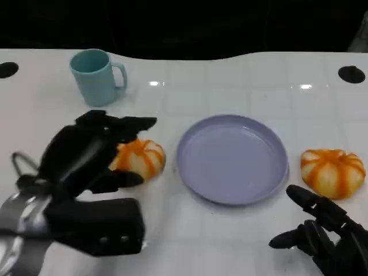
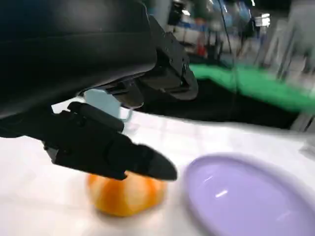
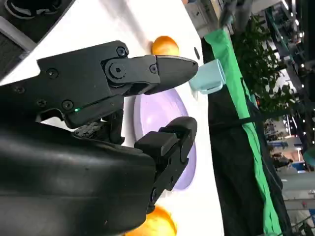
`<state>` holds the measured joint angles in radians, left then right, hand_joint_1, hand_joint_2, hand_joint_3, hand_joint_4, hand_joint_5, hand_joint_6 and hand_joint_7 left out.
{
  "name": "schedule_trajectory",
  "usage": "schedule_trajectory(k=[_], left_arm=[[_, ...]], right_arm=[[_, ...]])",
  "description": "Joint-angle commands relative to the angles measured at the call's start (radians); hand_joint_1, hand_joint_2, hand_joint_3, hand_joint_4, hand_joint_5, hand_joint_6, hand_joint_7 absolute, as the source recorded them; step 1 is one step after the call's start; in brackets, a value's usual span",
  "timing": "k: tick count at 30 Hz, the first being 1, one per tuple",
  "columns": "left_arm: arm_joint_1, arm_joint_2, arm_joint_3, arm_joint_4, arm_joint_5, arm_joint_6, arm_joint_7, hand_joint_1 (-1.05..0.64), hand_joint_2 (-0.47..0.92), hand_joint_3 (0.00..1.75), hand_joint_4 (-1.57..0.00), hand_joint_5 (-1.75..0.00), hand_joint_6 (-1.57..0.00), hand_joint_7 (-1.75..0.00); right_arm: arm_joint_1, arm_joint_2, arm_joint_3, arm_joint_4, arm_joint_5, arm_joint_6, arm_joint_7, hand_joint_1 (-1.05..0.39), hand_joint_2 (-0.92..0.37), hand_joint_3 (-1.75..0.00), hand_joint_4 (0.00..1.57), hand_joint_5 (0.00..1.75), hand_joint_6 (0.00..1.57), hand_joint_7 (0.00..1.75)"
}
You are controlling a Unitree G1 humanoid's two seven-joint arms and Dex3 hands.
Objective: Grasp the bread from the table and place it into the plate.
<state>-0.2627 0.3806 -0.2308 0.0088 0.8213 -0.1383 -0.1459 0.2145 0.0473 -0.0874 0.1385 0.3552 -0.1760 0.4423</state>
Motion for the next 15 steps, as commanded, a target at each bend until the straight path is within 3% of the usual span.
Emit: schedule_trajectory(k=[1,8,15], left_arm=[[-0.052,0.024,-0.052,-0.023,0.091,0.092,-0.066,-0.36,0.74,0.01,0.0,-0.15,-0.17,-0.01],[-0.056,0.034,-0.076,-0.045,0.097,0.128,-0.099,-0.31,0.74,0.01,0.0,-0.13,-0.17,-0.01],[-0.117,0.015,-0.118,0.024,0.082,0.192,-0.23,-0.29,0.77,0.01,0.0,-0.08,-0.15,0.0]], right_arm=[[0.013,-0.008,-0.002,-0.019,0.001,0.009,-0.014,-0.75,-0.92,-0.3,0.74,1.06,1.05,0.18],[0.01,-0.017,-0.002,-0.014,0.005,0.005,0.0,-0.74,-0.92,-0.31,0.73,1.06,1.04,0.17],[0.013,-0.012,-0.003,-0.02,0.003,0.011,-0.01,-0.74,-0.92,-0.31,0.74,1.07,1.05,0.18]])
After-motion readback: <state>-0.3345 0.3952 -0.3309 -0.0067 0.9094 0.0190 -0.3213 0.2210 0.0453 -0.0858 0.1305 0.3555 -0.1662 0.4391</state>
